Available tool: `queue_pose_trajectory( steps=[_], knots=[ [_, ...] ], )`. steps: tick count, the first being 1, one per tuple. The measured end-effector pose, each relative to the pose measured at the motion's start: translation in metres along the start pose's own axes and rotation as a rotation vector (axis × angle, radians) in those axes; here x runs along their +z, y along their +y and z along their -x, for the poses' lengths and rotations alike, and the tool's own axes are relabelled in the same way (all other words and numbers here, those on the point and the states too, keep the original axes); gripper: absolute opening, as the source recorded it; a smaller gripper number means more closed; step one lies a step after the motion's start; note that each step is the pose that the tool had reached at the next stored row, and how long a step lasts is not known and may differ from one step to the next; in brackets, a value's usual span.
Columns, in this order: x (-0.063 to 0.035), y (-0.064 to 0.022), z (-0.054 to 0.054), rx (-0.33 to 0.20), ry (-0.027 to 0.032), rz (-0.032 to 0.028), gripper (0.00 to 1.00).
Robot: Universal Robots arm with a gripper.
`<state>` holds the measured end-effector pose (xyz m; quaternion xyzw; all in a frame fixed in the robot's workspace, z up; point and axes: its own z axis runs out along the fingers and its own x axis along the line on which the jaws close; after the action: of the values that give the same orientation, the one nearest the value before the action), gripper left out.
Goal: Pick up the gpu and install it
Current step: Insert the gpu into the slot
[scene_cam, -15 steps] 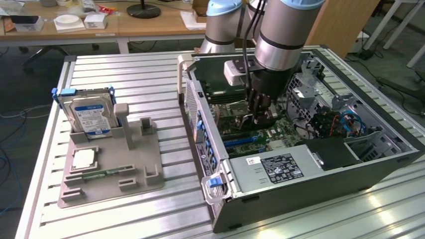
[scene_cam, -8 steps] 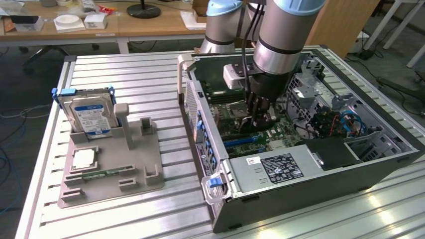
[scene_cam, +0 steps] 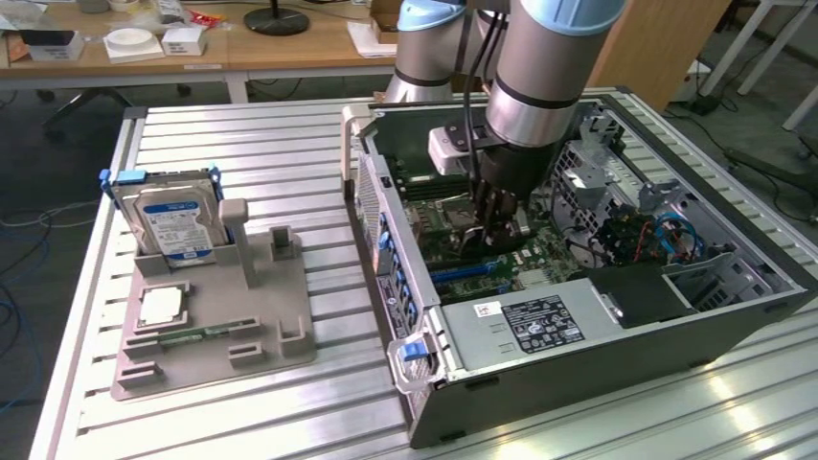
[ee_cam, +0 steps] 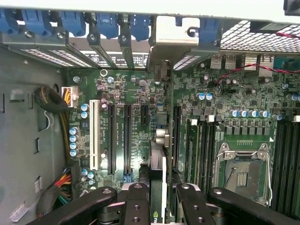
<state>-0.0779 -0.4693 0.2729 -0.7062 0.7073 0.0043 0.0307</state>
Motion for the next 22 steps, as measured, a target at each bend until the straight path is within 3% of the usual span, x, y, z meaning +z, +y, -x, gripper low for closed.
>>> queue_pose_trajectory(
  steps=[12,18,19,21,22],
  knots=[
    [0.0023,0.0006,-0.0001,0.005,0.0003,-0.0002,0.27],
    [0.0032,0.0005,-0.0002,0.016,0.0034,-0.0007,0.27],
    [0.0035,0.0005,-0.0001,0.016,0.0062,-0.0010,0.27],
    [0.0041,0.0007,-0.0002,0.016,0.0237,-0.0011,0.27],
    [0.0043,0.0006,-0.0002,0.016,0.0259,-0.0010,0.27]
  ],
)
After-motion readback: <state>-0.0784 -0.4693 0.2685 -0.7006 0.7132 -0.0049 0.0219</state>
